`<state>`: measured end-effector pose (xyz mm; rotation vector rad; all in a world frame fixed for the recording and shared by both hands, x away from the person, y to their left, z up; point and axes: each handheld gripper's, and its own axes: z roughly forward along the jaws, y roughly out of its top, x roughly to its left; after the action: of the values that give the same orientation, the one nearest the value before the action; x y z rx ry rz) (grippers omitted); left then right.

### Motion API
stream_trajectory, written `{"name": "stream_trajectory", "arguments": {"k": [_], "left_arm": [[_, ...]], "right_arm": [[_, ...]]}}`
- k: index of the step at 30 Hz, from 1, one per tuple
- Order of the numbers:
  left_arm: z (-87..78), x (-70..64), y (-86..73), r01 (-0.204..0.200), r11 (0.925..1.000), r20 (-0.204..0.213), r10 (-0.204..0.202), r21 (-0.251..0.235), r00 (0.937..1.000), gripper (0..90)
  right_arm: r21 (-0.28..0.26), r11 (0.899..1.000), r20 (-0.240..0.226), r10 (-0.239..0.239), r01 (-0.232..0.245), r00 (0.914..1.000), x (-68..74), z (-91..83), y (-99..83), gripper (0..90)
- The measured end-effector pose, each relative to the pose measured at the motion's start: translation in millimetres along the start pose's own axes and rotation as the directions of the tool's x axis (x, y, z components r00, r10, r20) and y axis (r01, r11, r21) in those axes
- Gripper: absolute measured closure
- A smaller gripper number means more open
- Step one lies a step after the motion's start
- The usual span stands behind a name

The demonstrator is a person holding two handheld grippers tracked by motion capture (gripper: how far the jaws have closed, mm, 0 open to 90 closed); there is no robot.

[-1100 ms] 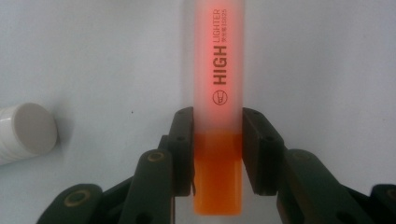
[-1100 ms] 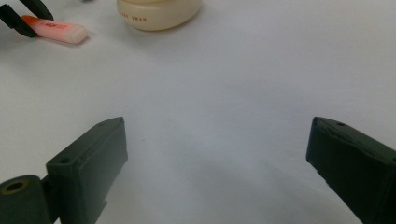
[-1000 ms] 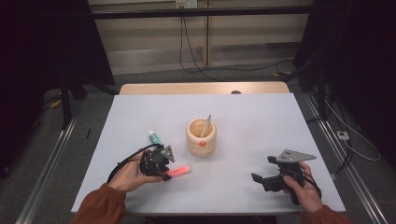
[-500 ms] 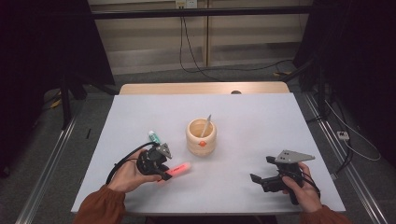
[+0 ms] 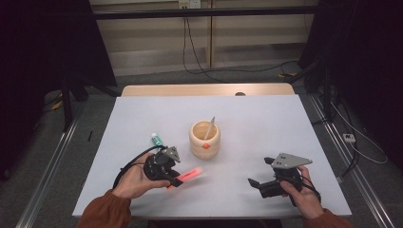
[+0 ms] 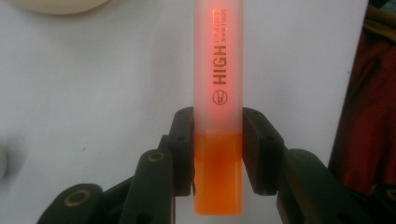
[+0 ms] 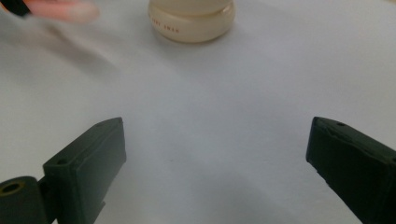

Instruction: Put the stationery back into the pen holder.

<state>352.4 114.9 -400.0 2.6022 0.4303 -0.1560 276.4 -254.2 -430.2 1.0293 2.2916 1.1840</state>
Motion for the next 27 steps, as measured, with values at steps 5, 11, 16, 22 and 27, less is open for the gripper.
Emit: {"name": "stream_trajectory", "arguments": {"k": [5,11,16,22,27], "left_arm": [[1.8,-6.1,9.0,-0.017,0.9999,0.014,0.017,0.000,0.9998,67.3],[3.4,-11.0,22.0,-0.049,0.9987,0.015,0.049,0.012,0.9987,67.3],[3.6,-15.1,31.6,-0.064,0.9979,0.021,0.063,0.010,0.9978,67.3],[4.3,-18.8,43.5,-0.086,0.9958,0.013,0.086,0.031,0.9962,67.3],[6.0,-20.5,51.8,-0.092,0.9947,0.011,0.092,0.045,0.9957,67.3]], "right_arm": [[0.026,0.993,0.010,-0.113,0.112,0.9936,13.8,2.4,9.8,5.2],[0.026,0.987,0.018,-0.159,0.159,0.9871,28.7,8.8,15.6,8.0],[0.025,0.974,0.000,-0.227,0.227,0.9739,41.7,13.5,23.2,9.4],[0.028,0.931,-0.018,-0.364,0.364,0.9312,59.1,21.2,32.6,8.6],[0.057,0.864,0.045,-0.503,0.500,0.8632,75.0,27.8,38.1,13.3]]}}
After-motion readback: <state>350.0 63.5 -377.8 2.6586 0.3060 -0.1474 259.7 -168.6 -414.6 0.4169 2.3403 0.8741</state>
